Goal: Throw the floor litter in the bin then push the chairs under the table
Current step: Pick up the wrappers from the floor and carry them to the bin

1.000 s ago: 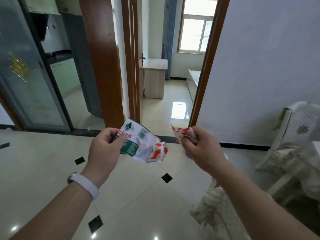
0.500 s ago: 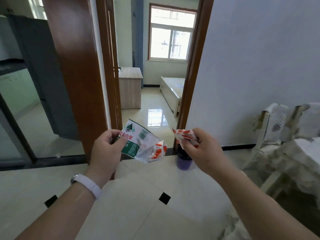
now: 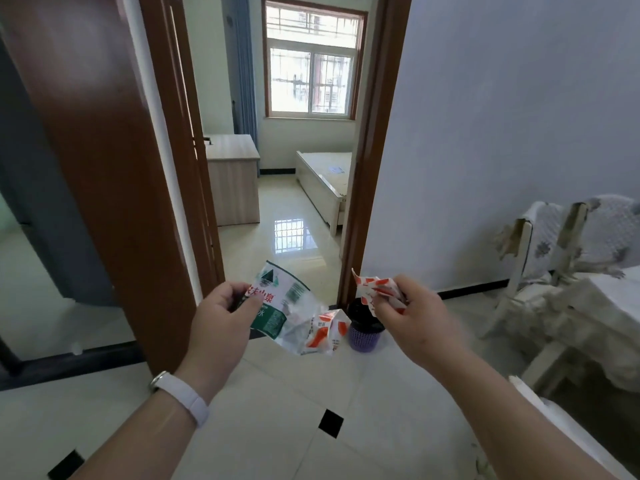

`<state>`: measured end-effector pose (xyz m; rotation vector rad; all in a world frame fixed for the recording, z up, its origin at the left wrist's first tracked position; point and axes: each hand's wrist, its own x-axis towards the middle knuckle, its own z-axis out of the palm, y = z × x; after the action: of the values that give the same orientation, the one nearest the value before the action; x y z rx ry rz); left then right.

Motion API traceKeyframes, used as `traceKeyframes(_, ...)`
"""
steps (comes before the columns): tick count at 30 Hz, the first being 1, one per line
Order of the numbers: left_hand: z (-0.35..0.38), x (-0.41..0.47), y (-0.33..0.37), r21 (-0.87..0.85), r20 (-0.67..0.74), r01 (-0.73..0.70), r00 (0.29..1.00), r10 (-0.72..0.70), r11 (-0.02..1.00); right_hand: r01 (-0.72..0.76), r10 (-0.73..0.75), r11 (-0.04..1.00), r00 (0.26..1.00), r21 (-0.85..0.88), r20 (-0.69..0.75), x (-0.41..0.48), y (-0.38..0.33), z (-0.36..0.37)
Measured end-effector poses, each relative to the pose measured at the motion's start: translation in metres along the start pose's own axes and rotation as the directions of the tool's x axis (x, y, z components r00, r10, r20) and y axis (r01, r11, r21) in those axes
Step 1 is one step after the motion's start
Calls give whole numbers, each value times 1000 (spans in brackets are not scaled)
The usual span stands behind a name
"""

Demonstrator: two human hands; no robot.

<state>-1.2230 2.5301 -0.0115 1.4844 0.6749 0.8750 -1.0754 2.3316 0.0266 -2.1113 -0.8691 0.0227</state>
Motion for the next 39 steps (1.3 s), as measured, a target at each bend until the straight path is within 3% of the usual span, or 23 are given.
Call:
traceKeyframes(7, 46, 103, -16, 92, -2, -18, 1000, 19, 996, -44, 42, 997, 999, 56, 31, 107, 45, 27)
traceKeyframes(14, 140, 200, -26, 148, 51, -55, 998, 48, 987, -120, 121, 992, 992, 36, -35, 207, 106, -5)
traceKeyframes(29, 261, 316, -67, 143, 241, -46, 970, 10, 989, -235, 231, 972, 965, -21, -124, 311, 183, -12)
traceKeyframes(39, 307, 466, -105, 92, 335, 13, 941, -43, 996, -335, 316, 939, 929, -78, -193, 432, 203, 24)
